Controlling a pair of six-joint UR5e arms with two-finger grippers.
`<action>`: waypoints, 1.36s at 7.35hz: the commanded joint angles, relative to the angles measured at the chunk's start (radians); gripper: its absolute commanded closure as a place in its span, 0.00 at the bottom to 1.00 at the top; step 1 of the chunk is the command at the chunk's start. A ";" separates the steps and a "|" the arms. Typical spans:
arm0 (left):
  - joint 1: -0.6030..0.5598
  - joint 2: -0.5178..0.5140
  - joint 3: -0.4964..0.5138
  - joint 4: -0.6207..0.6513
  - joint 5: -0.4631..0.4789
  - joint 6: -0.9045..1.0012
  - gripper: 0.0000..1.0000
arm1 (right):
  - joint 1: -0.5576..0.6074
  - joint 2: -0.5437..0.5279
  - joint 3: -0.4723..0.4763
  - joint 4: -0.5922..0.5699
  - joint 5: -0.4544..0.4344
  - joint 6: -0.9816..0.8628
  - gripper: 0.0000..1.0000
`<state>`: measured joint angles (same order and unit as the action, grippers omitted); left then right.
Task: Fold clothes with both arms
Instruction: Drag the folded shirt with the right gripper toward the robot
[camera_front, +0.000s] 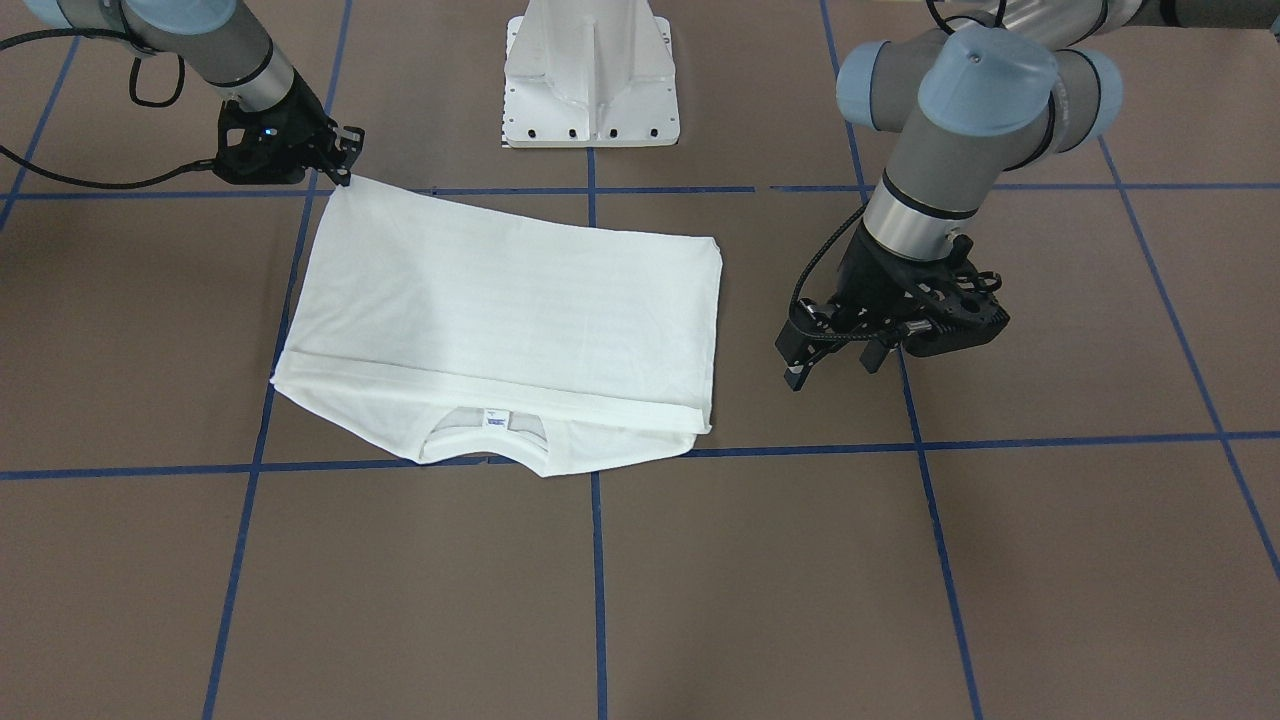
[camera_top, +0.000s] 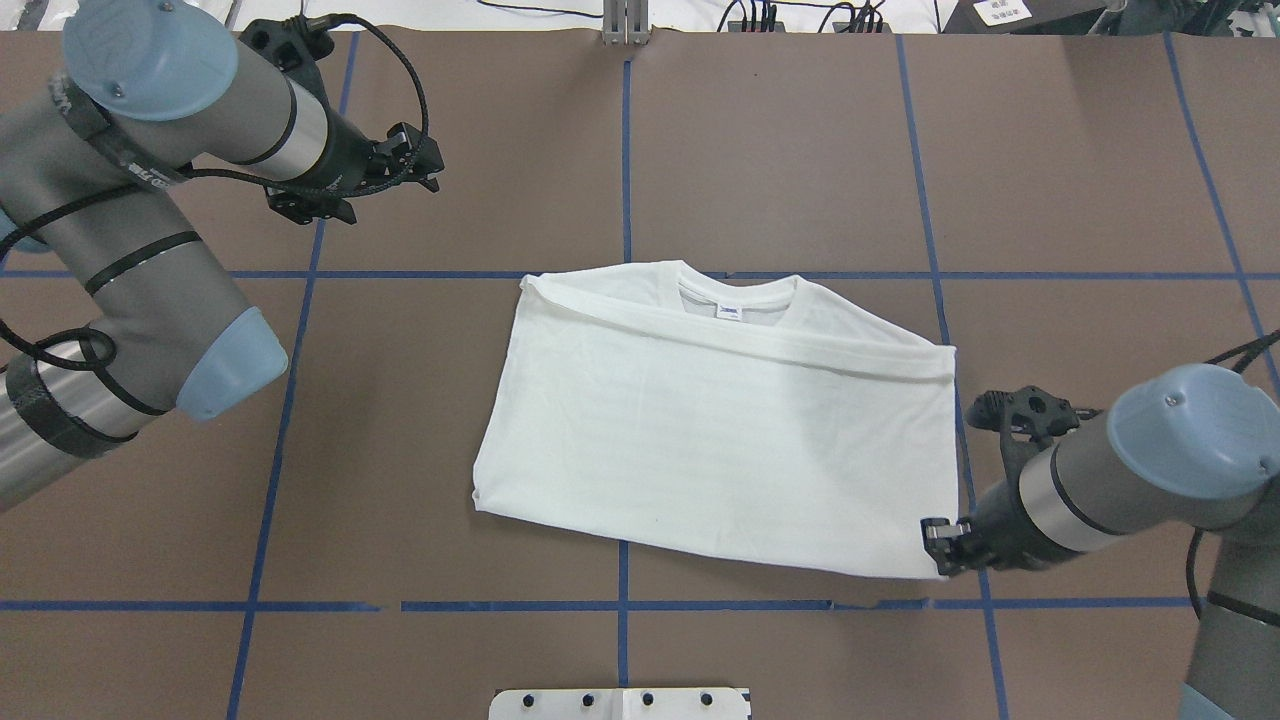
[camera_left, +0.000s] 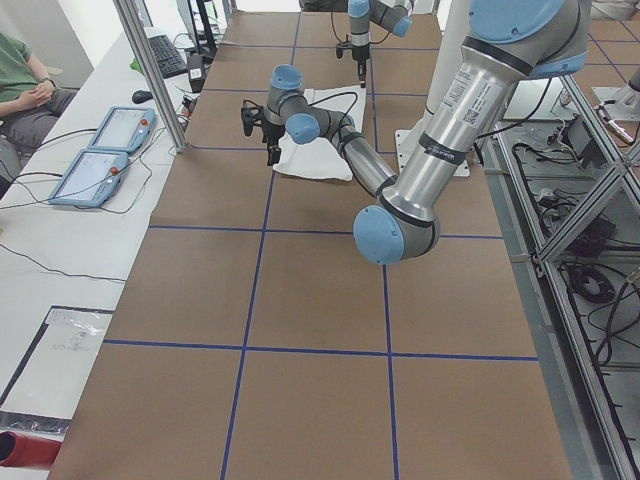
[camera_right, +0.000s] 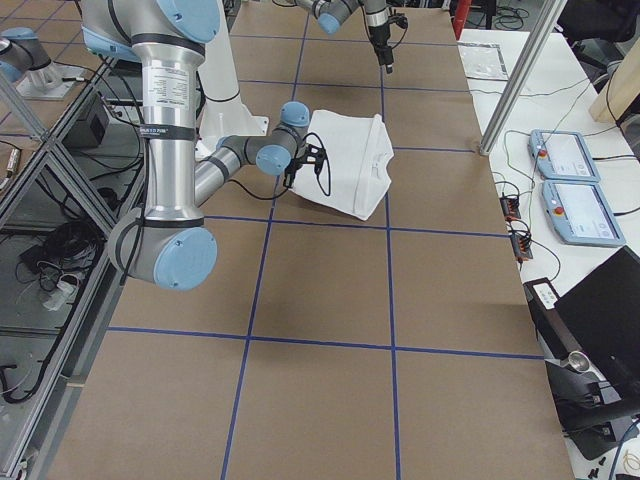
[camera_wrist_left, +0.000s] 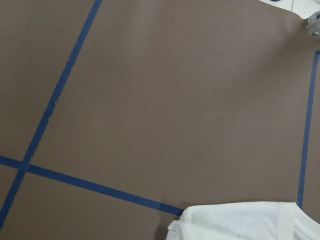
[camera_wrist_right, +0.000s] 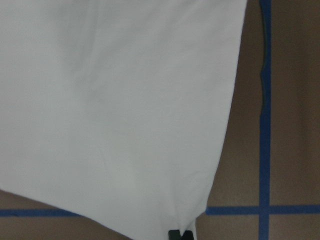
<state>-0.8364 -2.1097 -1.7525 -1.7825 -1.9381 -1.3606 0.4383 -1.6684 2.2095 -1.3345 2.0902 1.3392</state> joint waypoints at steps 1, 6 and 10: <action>0.003 0.000 -0.007 0.000 0.002 0.000 0.01 | -0.169 -0.106 0.082 0.000 0.039 0.006 1.00; 0.028 0.019 -0.035 0.000 0.001 0.000 0.01 | -0.337 -0.076 0.085 0.006 0.016 0.101 0.00; 0.243 0.039 -0.056 -0.011 -0.012 -0.120 0.00 | -0.063 0.093 0.065 0.008 0.019 0.095 0.00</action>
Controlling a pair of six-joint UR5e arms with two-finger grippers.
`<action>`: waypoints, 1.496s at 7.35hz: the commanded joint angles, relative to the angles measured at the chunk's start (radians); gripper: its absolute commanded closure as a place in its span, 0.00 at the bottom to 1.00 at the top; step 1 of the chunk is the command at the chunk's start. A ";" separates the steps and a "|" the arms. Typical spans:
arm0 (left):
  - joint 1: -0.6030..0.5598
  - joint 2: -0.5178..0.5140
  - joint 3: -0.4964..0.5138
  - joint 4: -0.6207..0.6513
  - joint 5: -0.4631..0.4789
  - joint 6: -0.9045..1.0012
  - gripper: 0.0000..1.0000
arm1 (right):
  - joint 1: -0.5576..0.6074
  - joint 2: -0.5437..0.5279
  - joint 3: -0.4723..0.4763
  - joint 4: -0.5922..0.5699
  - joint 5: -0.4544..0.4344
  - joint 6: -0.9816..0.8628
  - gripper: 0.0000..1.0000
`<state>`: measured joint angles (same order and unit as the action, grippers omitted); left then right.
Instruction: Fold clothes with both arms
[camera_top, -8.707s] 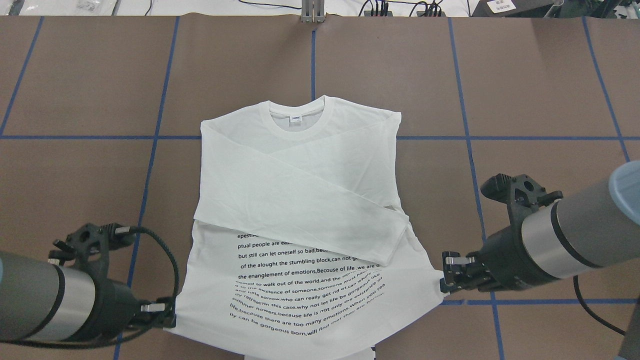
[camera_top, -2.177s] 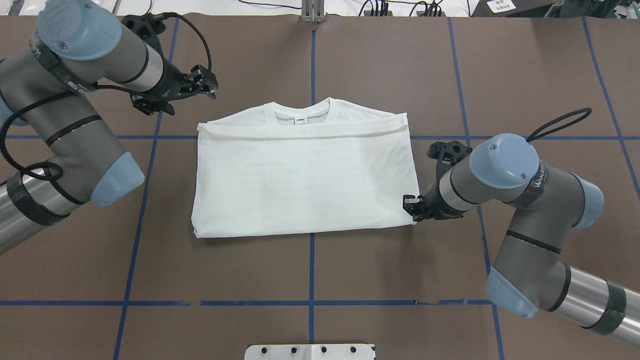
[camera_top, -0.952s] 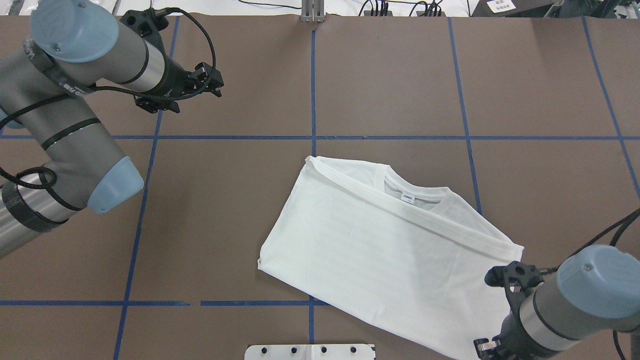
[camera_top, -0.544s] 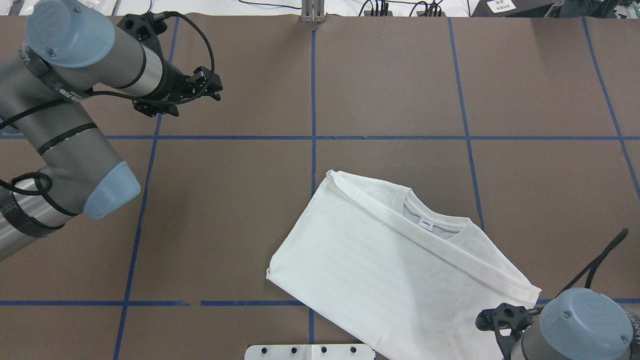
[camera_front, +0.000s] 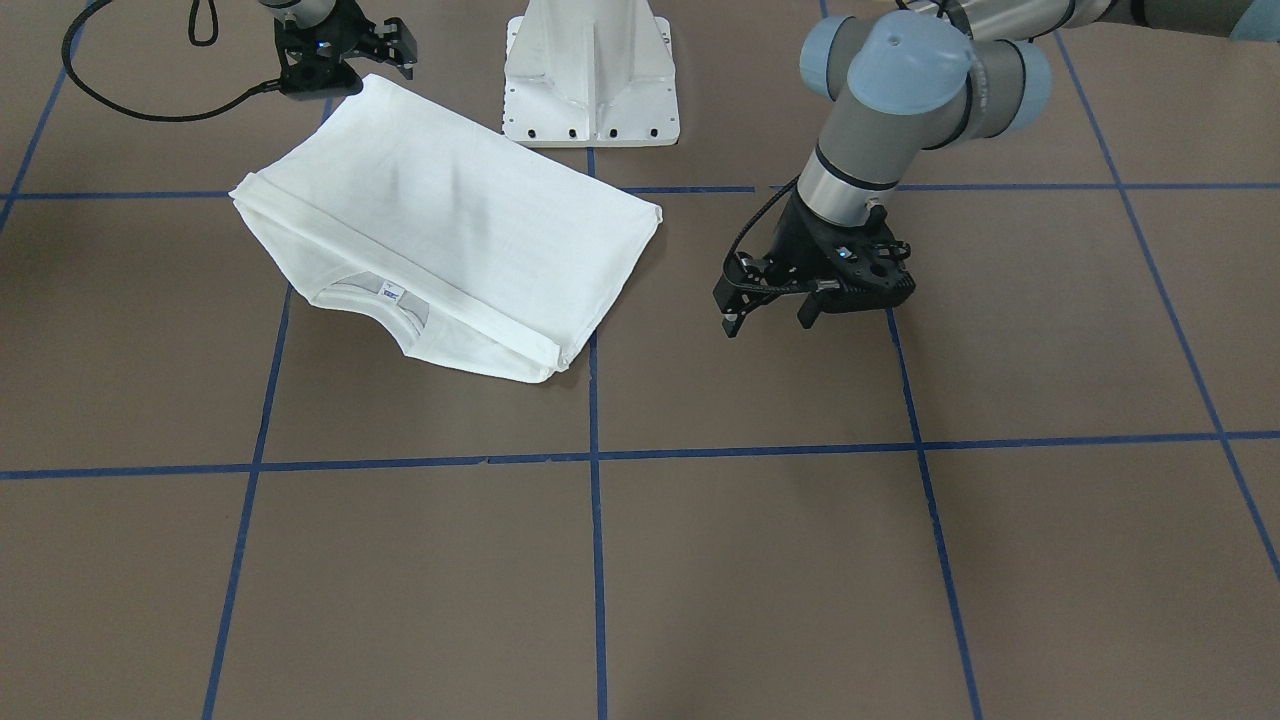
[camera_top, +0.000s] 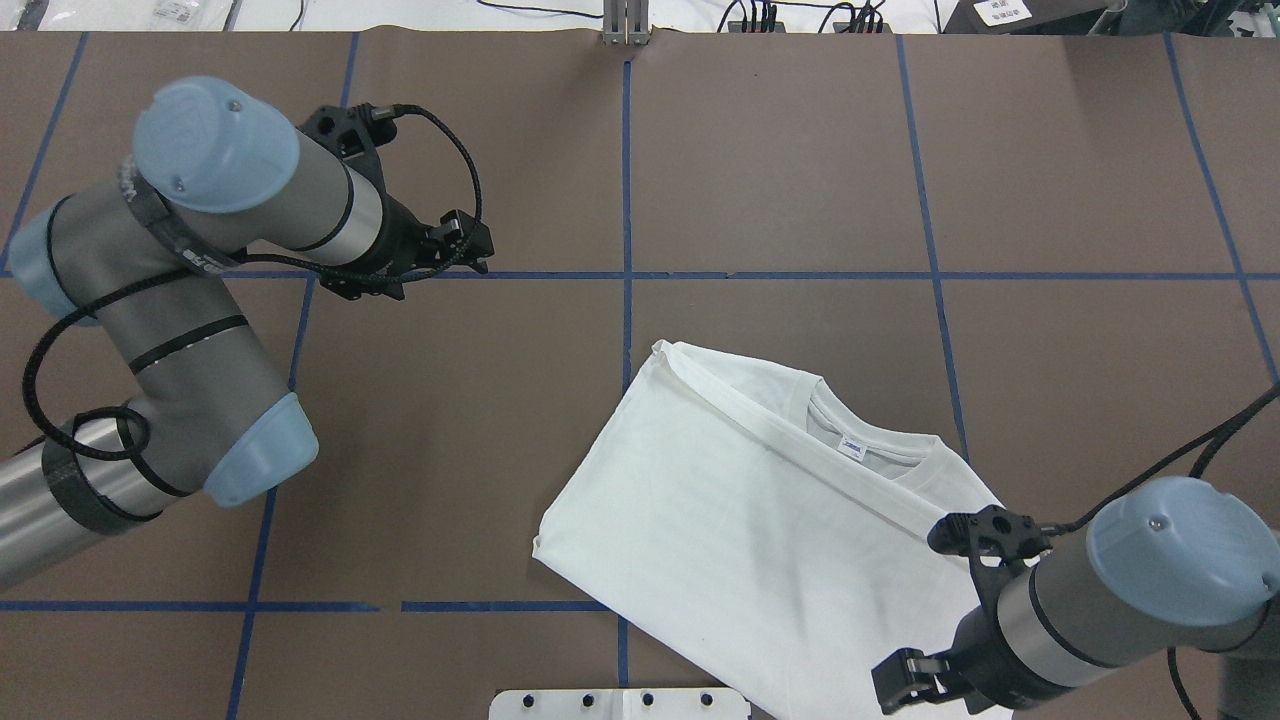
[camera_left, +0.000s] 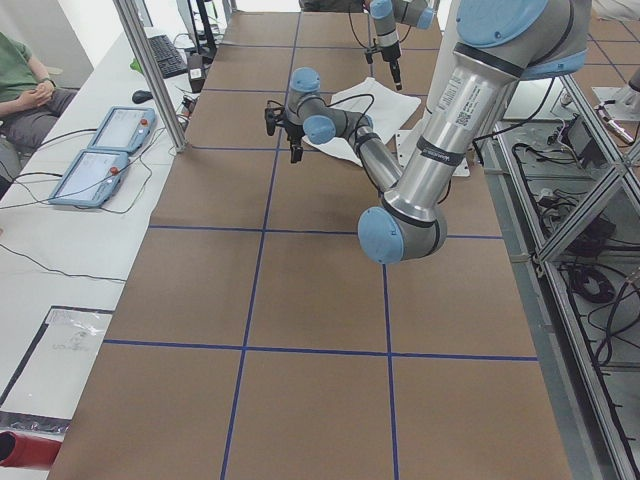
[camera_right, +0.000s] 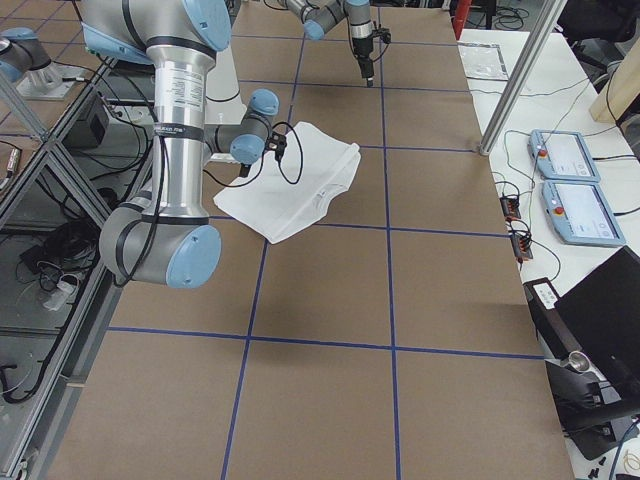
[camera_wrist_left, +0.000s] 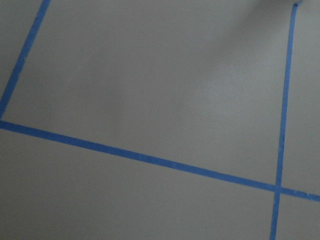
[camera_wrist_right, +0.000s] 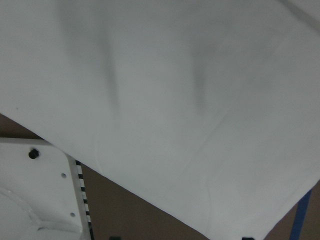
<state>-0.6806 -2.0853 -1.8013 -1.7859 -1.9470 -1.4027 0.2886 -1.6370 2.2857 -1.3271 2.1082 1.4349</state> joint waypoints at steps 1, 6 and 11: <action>0.174 0.013 -0.007 -0.010 0.003 -0.190 0.00 | 0.148 0.071 -0.011 0.002 0.000 -0.001 0.00; 0.355 0.021 0.002 -0.020 0.023 -0.363 0.04 | 0.256 0.131 -0.014 0.002 0.001 -0.005 0.00; 0.388 0.011 0.016 -0.026 0.029 -0.366 0.31 | 0.271 0.134 -0.022 0.000 0.000 -0.005 0.00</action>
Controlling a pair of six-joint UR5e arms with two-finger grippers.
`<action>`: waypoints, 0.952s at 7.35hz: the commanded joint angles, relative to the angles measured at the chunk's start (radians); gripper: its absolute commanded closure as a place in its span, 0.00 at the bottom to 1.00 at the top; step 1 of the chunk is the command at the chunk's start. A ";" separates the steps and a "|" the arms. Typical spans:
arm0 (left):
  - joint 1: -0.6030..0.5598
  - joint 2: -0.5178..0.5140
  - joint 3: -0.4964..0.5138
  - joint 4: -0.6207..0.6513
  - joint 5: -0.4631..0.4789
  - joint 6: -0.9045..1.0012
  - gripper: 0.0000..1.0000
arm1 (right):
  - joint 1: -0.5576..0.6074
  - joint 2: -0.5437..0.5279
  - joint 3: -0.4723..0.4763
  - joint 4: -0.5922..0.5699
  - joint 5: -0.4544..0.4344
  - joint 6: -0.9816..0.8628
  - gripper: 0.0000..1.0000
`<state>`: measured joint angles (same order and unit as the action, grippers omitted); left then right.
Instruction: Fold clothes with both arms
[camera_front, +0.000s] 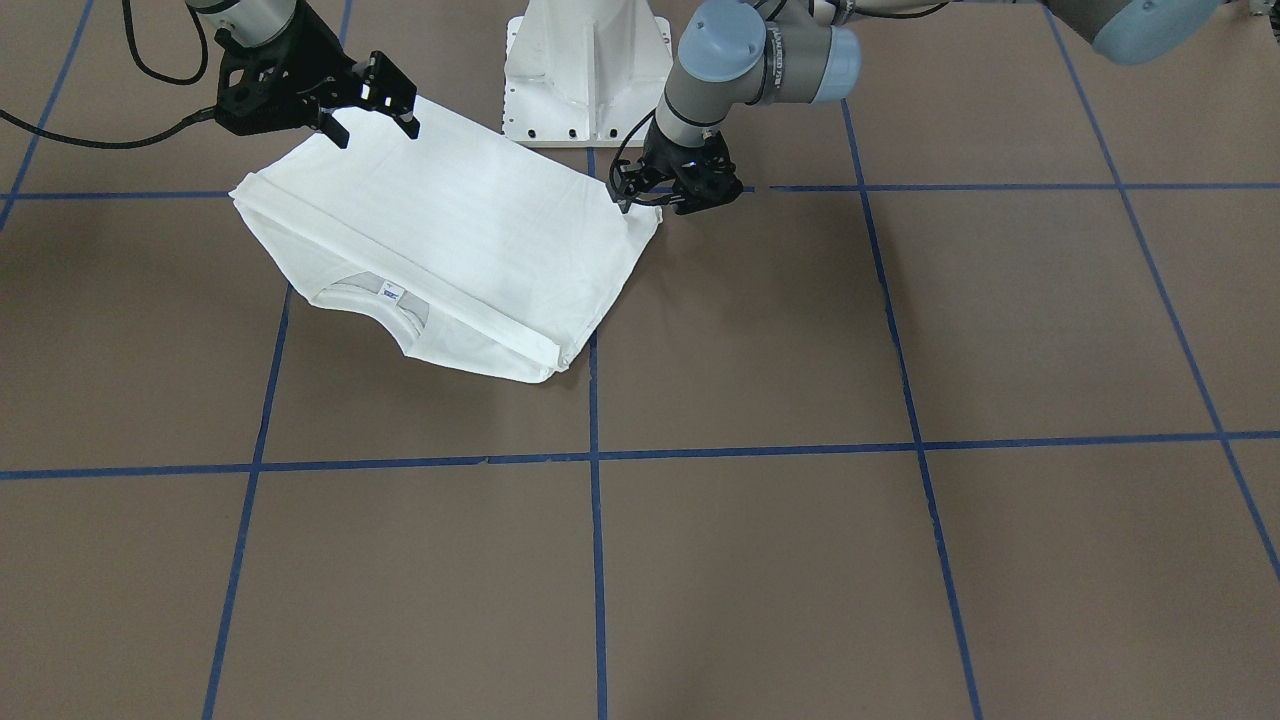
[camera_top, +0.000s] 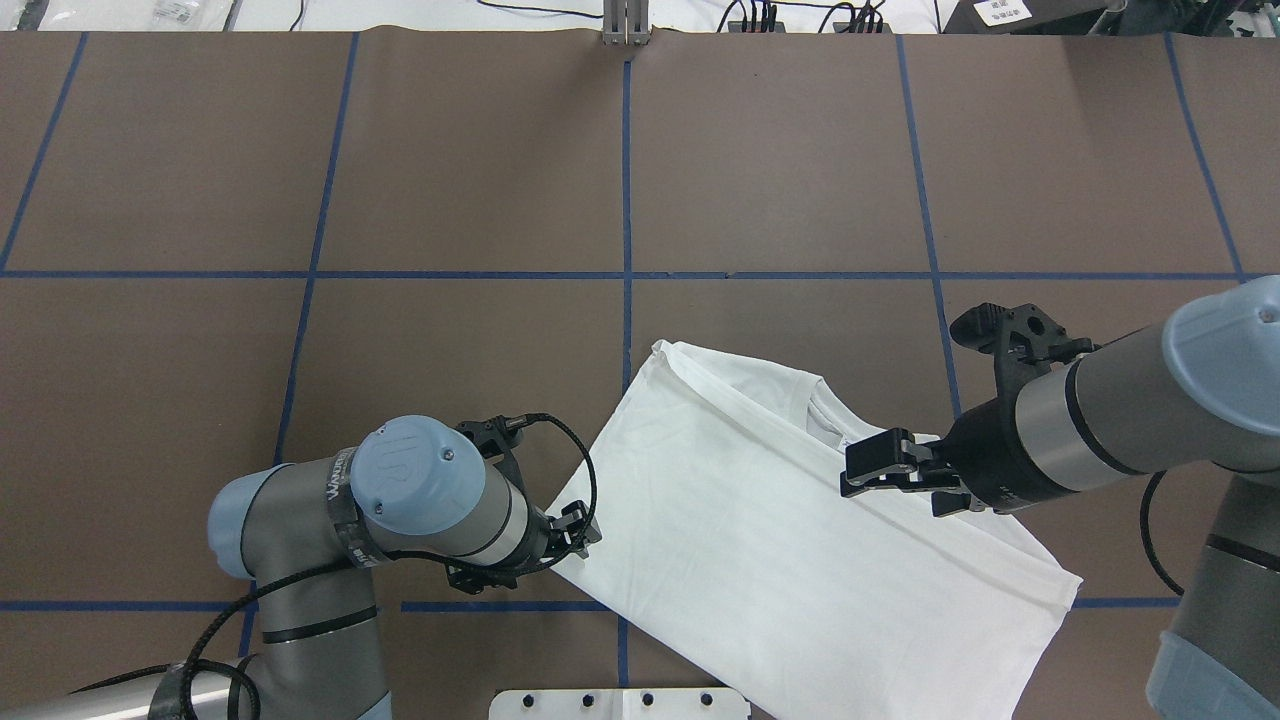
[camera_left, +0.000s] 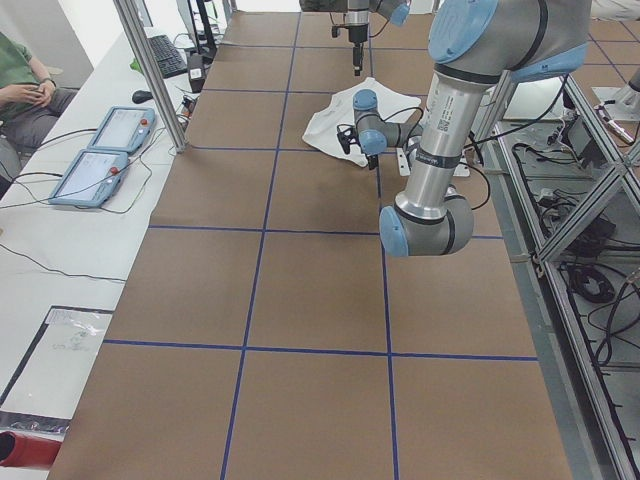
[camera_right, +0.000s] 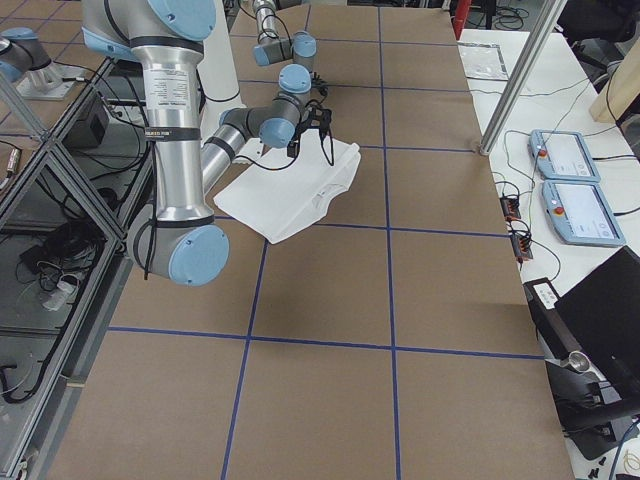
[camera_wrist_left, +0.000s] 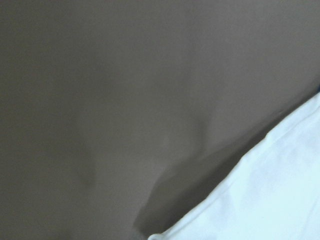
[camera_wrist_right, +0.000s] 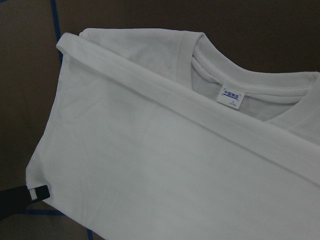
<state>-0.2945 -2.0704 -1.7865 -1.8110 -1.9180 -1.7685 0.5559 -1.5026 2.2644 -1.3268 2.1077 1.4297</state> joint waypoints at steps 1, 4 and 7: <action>0.003 -0.007 0.002 -0.001 0.000 0.001 0.33 | 0.007 -0.001 0.000 0.000 0.000 0.000 0.00; 0.002 -0.007 0.022 -0.036 0.043 0.008 0.37 | 0.009 0.010 -0.008 0.000 0.000 0.000 0.00; -0.003 -0.007 0.019 -0.037 0.057 0.009 0.84 | 0.015 0.018 -0.022 0.000 0.000 0.000 0.00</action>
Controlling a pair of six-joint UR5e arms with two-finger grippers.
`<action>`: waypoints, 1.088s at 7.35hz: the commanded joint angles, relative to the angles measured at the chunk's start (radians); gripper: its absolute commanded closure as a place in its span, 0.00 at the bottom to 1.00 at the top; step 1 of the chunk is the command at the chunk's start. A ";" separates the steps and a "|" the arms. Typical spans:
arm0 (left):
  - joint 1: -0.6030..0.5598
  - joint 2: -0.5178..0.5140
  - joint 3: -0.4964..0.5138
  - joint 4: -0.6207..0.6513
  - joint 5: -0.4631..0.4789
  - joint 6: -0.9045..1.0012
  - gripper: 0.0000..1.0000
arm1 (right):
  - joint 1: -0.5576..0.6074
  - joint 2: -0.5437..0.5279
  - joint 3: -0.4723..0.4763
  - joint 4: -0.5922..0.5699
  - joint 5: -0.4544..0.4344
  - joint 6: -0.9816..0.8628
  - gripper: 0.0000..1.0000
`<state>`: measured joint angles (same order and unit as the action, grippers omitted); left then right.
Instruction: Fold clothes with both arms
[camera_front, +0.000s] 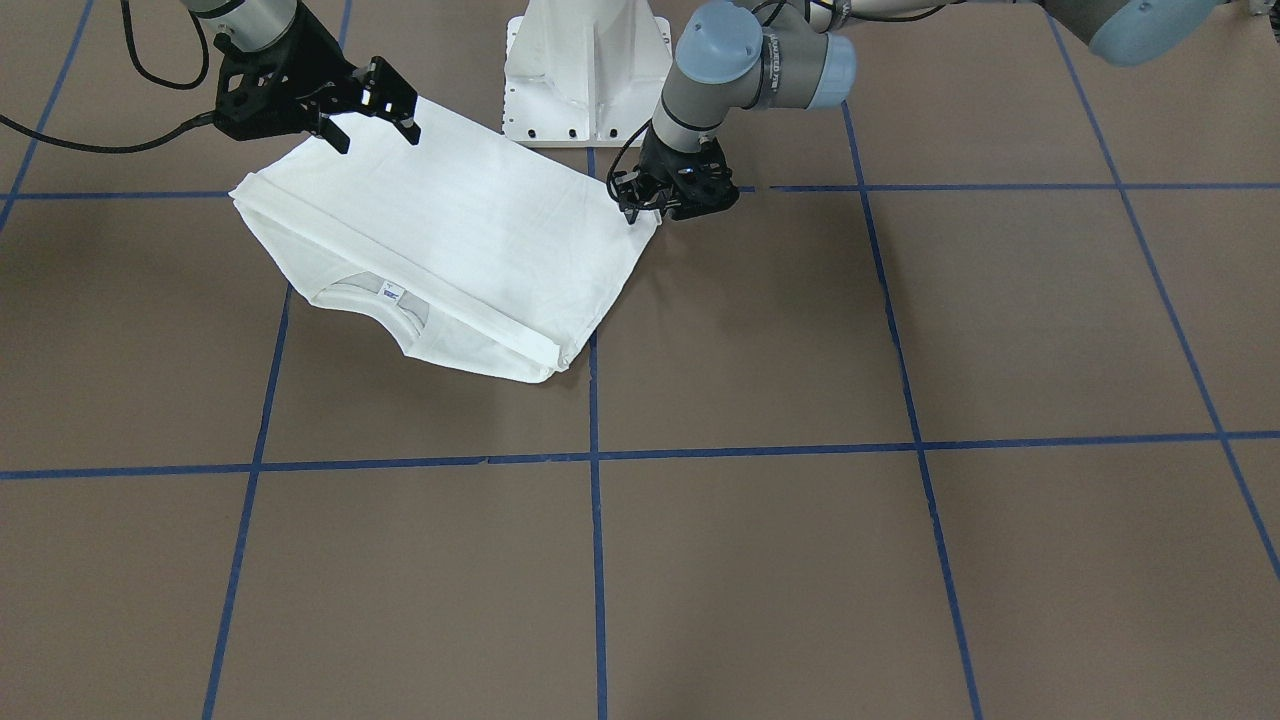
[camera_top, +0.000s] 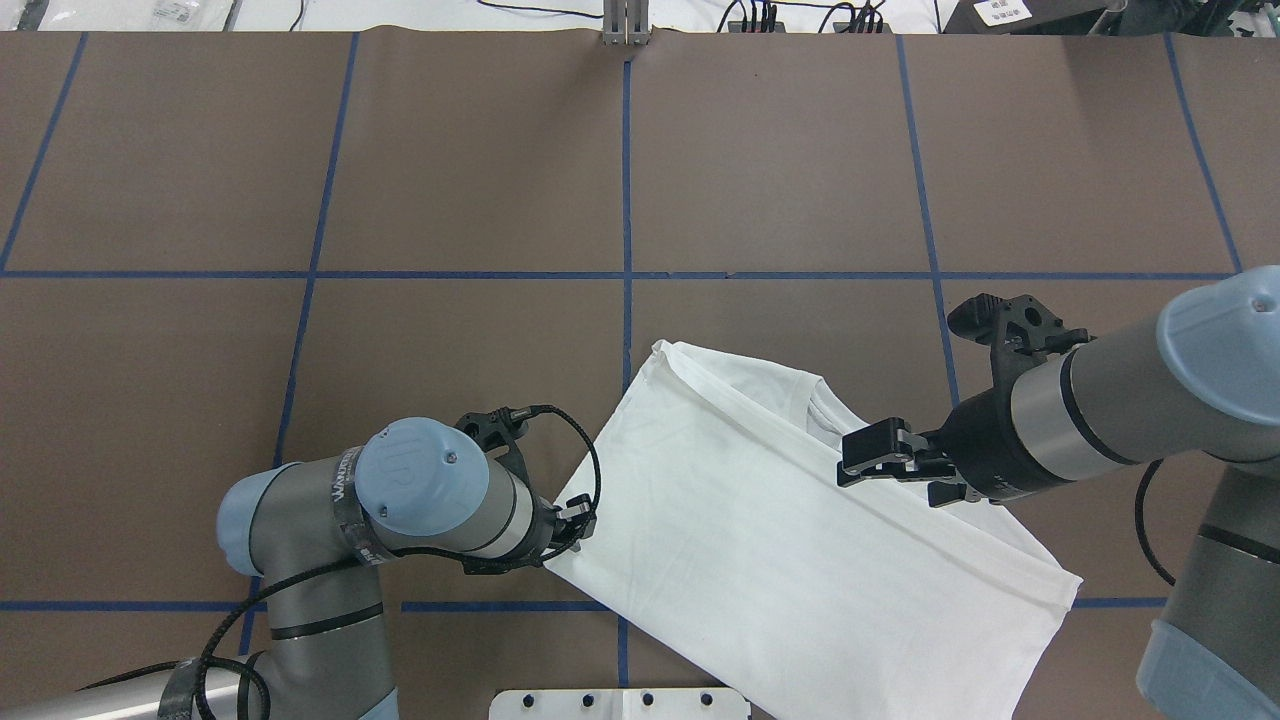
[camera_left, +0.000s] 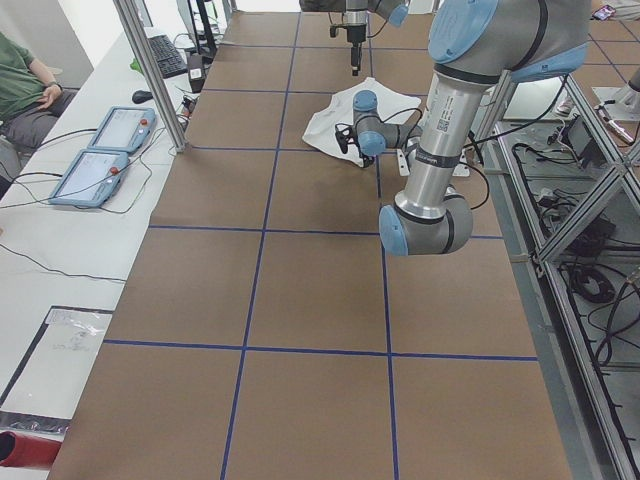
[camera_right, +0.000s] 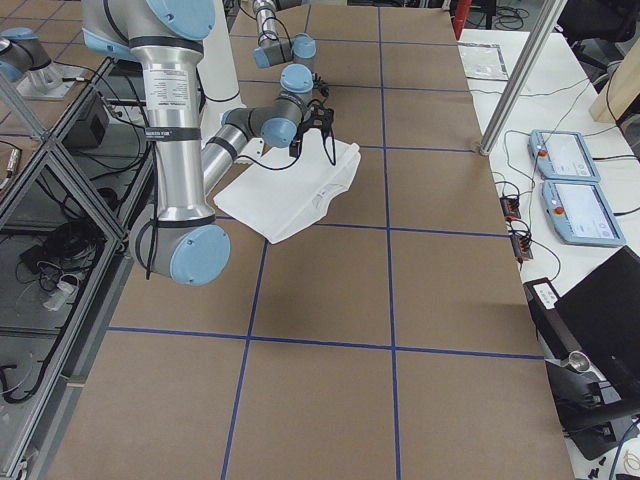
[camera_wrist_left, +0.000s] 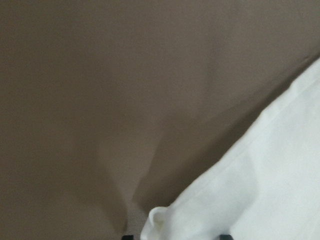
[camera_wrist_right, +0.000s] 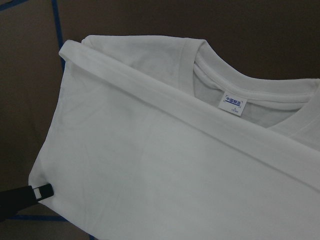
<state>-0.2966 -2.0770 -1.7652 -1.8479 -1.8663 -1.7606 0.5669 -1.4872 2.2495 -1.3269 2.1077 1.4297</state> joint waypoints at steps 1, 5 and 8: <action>-0.003 0.000 -0.008 -0.001 0.007 0.001 1.00 | 0.010 0.002 -0.014 0.000 0.000 -0.005 0.00; -0.116 0.000 -0.004 0.009 0.007 0.039 1.00 | 0.025 0.008 -0.022 0.000 0.000 -0.005 0.00; -0.251 -0.018 0.081 -0.004 0.006 0.200 1.00 | 0.039 0.024 -0.036 -0.002 -0.020 -0.005 0.00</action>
<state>-0.4883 -2.0821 -1.7277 -1.8436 -1.8598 -1.6275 0.6019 -1.4669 2.2206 -1.3282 2.1012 1.4251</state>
